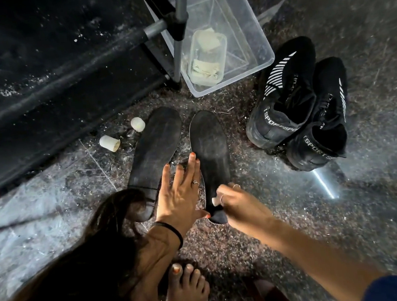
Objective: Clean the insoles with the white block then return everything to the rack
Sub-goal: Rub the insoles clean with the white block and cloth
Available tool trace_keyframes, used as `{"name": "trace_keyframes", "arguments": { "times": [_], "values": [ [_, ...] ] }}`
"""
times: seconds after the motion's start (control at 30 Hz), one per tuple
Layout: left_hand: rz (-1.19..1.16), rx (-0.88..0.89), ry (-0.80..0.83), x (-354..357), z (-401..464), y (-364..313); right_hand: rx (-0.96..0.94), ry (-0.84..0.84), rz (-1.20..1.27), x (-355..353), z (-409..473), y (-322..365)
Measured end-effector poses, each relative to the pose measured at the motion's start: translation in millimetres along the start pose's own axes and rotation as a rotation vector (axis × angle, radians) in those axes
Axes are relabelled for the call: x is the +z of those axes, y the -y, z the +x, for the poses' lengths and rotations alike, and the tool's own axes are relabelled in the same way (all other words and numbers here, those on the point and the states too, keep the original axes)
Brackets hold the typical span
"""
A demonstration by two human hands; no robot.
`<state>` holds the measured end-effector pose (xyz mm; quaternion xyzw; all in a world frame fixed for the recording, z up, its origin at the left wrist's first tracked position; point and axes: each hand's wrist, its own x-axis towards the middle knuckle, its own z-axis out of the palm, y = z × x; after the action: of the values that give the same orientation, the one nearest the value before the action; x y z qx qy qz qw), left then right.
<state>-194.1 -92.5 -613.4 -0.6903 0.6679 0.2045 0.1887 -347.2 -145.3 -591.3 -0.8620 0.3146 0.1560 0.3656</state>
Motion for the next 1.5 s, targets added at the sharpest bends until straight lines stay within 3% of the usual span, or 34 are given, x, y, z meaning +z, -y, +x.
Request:
{"name": "trace_keyframes", "arguments": {
  "times": [0.17,0.33,0.4,0.53,0.6,0.83,0.9,1.03,1.23,1.43,1.5],
  "values": [
    [-0.02,-0.006,0.017,-2.0,-0.7,0.3,0.183,-0.281,-0.038,-18.2,60.7,-27.3],
    [-0.01,-0.013,0.008,-2.1,-1.5,-0.7,0.217,-0.468,-0.069,-44.9,106.7,-30.4],
    [-0.006,-0.008,0.001,-1.5,-1.9,-0.6,0.199,-0.484,-0.067,-44.1,109.5,-23.1],
    [-0.024,-0.011,0.003,-1.5,-1.6,-0.3,-0.01,-0.292,-0.177,-47.3,108.8,-28.2],
    [-0.037,-0.007,0.017,-2.0,-1.3,-0.2,-0.003,-0.27,-0.193,-57.0,117.9,-34.8],
    [-0.064,-0.012,0.014,-2.6,-0.9,0.2,0.346,-0.597,0.021,-60.5,148.4,-20.0],
    [-0.062,-0.014,0.017,-2.4,-0.8,0.1,0.291,-0.57,0.009,-55.0,145.7,-14.7],
    [-0.062,-0.011,0.009,-2.5,-1.9,0.0,0.021,-0.354,-0.188,-61.8,144.0,-21.2],
    [-0.068,-0.006,0.018,-3.3,-1.2,0.2,0.259,-0.575,-0.068,-67.7,152.0,-24.1],
    [-0.046,-0.009,0.024,-4.9,-1.2,-0.2,-0.044,-0.265,-0.22,-61.5,146.2,-25.2],
    [-0.039,-0.006,0.038,-5.2,-0.6,-0.4,-0.019,-0.273,-0.258,-68.3,147.0,-33.1]
  ]
}}
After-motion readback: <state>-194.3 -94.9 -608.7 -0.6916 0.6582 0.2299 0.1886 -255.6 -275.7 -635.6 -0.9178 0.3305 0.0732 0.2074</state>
